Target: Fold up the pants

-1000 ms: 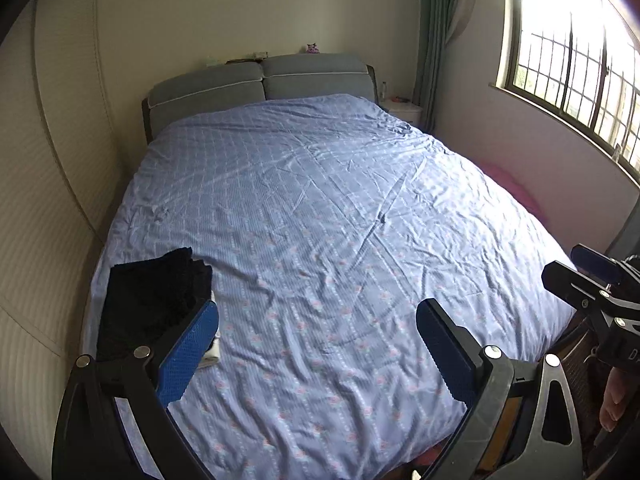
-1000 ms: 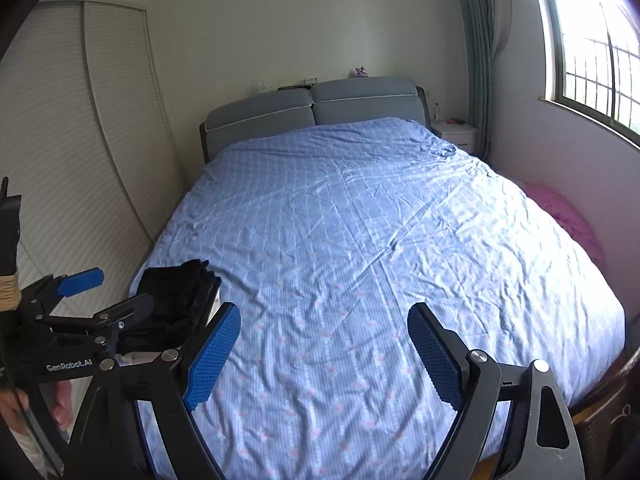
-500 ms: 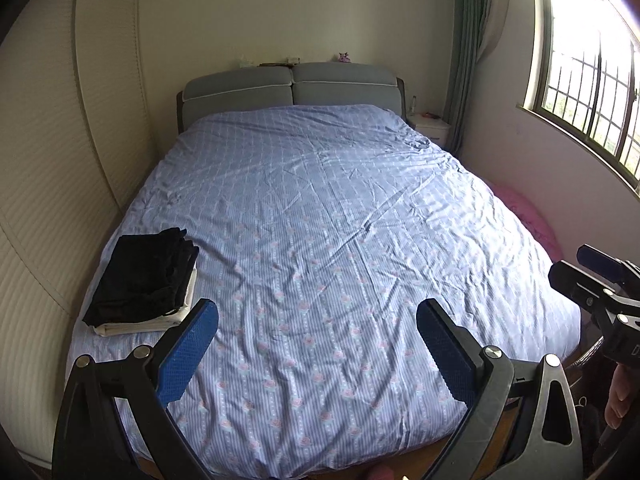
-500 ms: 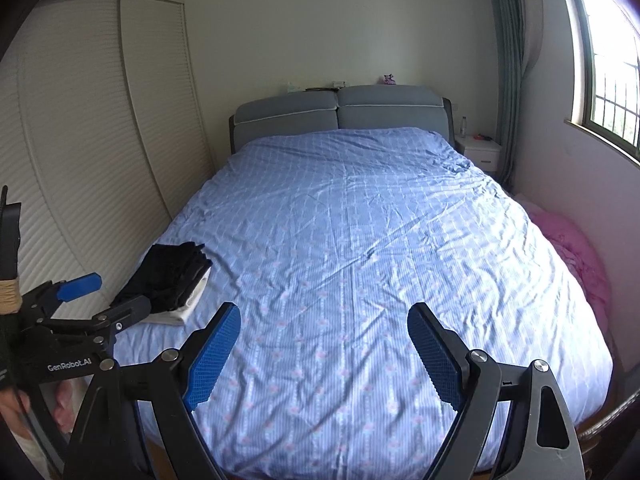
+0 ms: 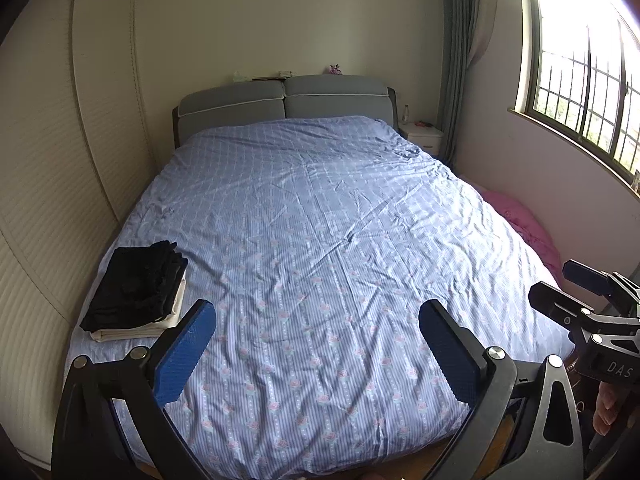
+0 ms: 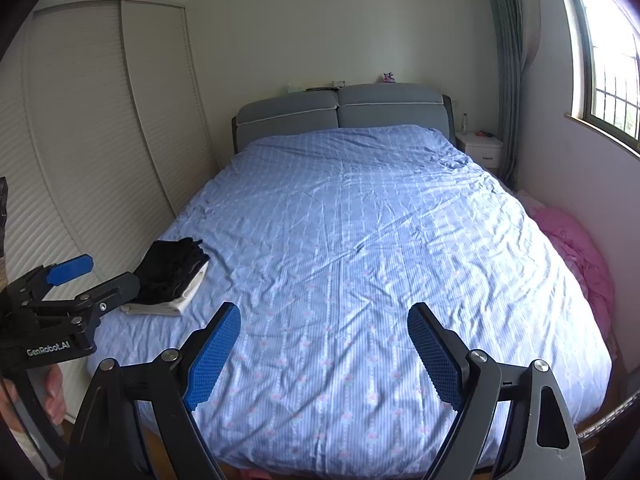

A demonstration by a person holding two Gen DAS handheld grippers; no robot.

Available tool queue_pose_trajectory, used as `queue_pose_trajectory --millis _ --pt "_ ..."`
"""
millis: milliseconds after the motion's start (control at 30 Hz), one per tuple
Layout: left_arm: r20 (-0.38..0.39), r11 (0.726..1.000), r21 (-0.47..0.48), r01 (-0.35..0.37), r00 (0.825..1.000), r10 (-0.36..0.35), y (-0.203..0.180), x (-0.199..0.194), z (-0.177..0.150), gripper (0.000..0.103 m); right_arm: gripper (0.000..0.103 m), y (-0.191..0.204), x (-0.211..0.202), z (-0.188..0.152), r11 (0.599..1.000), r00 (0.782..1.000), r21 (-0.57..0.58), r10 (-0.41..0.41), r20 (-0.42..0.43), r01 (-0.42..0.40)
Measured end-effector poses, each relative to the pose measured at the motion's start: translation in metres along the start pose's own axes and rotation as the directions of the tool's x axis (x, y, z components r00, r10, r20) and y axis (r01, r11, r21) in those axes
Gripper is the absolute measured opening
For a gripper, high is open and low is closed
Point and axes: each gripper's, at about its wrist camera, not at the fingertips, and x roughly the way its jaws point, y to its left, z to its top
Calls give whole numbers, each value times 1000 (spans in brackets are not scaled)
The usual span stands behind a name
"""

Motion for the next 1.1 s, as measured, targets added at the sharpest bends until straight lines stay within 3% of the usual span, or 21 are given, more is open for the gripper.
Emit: queue_pose_trajectory --millis 167,400,1100 --pt "11 999 15 34 999 -34 -9 -3 1 103 86 -8 -6 -4 1000 1000 2 -1 2 1" --pt "17 1000 13 7 1000 -7 -15 -5 2 103 86 -12 -11 -5 1000 1000 4 4 15 -4" --pt "9 999 -14 29 1000 -29 -13 -7 4 103 86 -17 -17 -7 1000 999 4 -19 39 19"
